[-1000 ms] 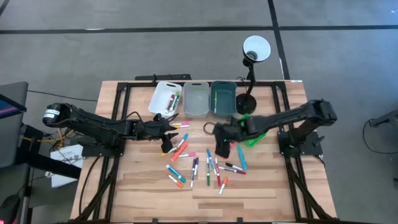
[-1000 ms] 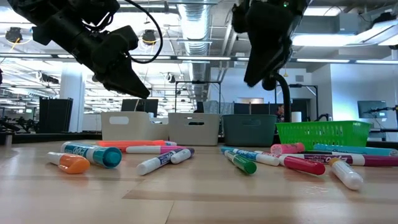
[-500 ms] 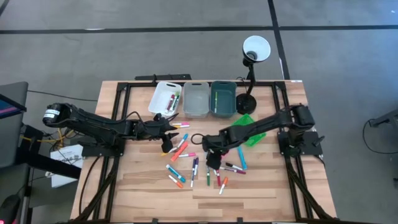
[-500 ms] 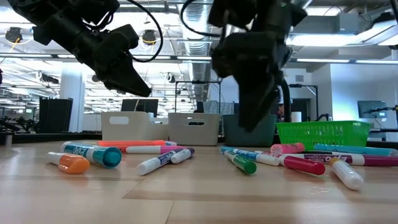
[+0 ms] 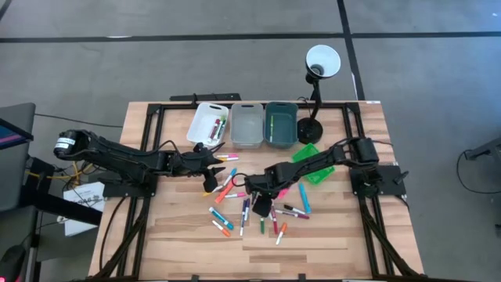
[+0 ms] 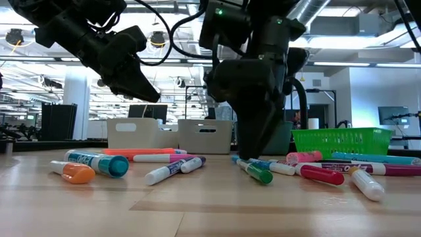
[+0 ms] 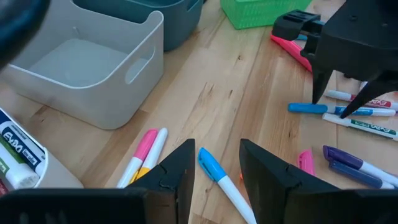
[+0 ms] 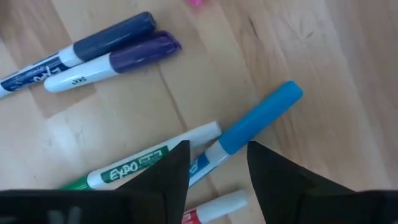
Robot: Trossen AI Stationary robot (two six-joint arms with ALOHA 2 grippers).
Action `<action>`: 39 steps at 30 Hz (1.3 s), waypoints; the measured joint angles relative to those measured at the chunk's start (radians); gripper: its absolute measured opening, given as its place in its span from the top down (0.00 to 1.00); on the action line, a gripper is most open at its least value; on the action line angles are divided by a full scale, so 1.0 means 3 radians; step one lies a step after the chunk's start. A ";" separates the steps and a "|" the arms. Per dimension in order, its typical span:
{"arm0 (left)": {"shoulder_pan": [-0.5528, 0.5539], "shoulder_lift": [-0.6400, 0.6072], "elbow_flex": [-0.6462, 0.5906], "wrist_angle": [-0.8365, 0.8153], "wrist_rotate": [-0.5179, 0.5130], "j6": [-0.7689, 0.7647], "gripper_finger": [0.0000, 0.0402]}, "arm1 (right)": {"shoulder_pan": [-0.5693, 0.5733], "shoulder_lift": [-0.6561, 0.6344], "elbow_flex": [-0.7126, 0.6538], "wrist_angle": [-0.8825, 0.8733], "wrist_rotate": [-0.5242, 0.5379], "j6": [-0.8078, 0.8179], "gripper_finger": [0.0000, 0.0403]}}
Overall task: Pick & Place Markers
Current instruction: Put the blue marker pen into the blue bin
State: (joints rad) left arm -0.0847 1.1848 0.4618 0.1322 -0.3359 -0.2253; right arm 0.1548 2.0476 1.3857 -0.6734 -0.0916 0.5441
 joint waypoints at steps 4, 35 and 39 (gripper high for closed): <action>0.0000 0.0000 0.0000 0.0000 0.0000 0.0004 0.70 | 0.0001 0.0006 -0.0010 -0.0019 0.0217 -0.0108 0.68; 0.0001 0.0001 0.0000 -0.0001 0.0000 0.0011 0.70 | -0.0599 -0.0463 0.0550 -0.0895 0.1128 -0.0717 0.93; 0.0001 0.0001 0.0000 -0.0002 0.0000 0.0012 0.70 | -0.0837 -0.0654 0.0563 -0.0947 0.1307 -0.0718 0.91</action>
State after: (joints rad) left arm -0.0845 1.1851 0.4618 0.1316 -0.3359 -0.2216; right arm -0.0964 1.8513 1.5547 -0.9575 0.3005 0.3286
